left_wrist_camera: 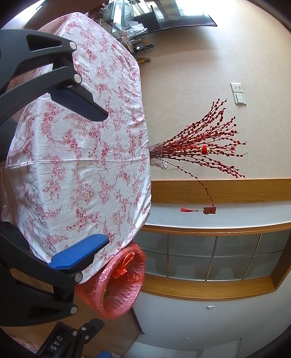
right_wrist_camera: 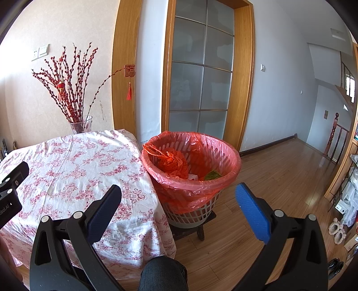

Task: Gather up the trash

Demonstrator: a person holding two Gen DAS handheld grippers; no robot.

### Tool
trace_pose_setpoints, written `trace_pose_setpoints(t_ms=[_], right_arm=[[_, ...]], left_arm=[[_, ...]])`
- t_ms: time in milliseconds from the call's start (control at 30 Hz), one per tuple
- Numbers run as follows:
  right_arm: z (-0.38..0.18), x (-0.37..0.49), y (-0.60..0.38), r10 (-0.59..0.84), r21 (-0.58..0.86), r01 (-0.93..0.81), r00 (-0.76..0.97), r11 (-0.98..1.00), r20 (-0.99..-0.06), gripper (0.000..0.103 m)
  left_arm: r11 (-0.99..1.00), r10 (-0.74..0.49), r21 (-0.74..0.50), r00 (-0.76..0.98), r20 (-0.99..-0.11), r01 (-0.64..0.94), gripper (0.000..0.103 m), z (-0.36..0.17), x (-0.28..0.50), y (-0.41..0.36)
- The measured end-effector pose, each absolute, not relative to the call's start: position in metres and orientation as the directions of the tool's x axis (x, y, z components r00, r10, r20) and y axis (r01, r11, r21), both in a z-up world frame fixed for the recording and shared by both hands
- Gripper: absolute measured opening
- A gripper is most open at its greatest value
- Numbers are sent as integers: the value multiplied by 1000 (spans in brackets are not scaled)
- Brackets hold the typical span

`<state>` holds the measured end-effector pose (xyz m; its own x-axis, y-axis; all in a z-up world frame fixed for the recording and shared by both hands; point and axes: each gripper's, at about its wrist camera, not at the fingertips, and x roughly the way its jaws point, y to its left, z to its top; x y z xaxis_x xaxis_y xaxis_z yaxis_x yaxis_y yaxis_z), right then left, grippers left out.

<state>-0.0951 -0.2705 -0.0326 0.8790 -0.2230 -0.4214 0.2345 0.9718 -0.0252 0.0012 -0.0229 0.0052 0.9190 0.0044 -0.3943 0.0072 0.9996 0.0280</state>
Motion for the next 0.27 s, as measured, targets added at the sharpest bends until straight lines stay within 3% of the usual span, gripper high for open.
trace_pose_setpoints(t_ms=[267], right_arm=[[-33,-95,-270,-223,-25,234,879,972,-421,101]], left_arm=[[1000,-1,23,917,-399,11,98,5,3,-23]])
